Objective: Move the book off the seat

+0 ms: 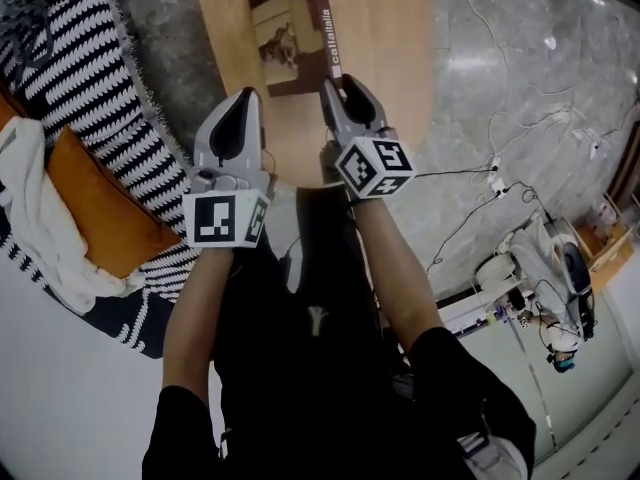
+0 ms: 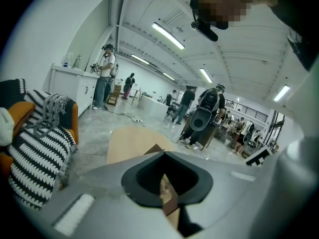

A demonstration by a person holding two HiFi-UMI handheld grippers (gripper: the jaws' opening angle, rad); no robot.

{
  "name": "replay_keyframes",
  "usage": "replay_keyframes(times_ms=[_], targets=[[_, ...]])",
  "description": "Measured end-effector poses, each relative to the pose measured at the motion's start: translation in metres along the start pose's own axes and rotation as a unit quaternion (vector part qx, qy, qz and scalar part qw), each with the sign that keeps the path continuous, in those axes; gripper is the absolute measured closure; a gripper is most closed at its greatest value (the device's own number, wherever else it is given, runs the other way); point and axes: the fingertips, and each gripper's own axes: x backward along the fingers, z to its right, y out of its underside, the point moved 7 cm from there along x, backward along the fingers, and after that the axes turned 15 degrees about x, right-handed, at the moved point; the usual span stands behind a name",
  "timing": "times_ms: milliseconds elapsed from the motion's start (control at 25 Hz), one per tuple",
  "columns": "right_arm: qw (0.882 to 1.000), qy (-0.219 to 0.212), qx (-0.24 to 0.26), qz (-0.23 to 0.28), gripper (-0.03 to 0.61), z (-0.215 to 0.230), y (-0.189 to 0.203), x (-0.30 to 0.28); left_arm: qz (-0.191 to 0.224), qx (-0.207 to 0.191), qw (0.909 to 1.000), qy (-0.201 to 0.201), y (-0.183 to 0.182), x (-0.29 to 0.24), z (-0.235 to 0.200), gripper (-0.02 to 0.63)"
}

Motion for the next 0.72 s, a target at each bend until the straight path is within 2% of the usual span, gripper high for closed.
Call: replay_keyframes(times_ms=[400,720], targets=[[1.000,-0.010,0.019,-0.018,0.420,0.016,0.035,-0.006,-0.007,0.009,0.9999,-0.006,0.032,-0.013,-0.008,0.607],[0.999,-0.005,0.024,-0.032,0.417,0.033,0.046,-0.010,-0.012,0.007,0.9999,-0.004,0.041,-0.018,-0.003,0.607]])
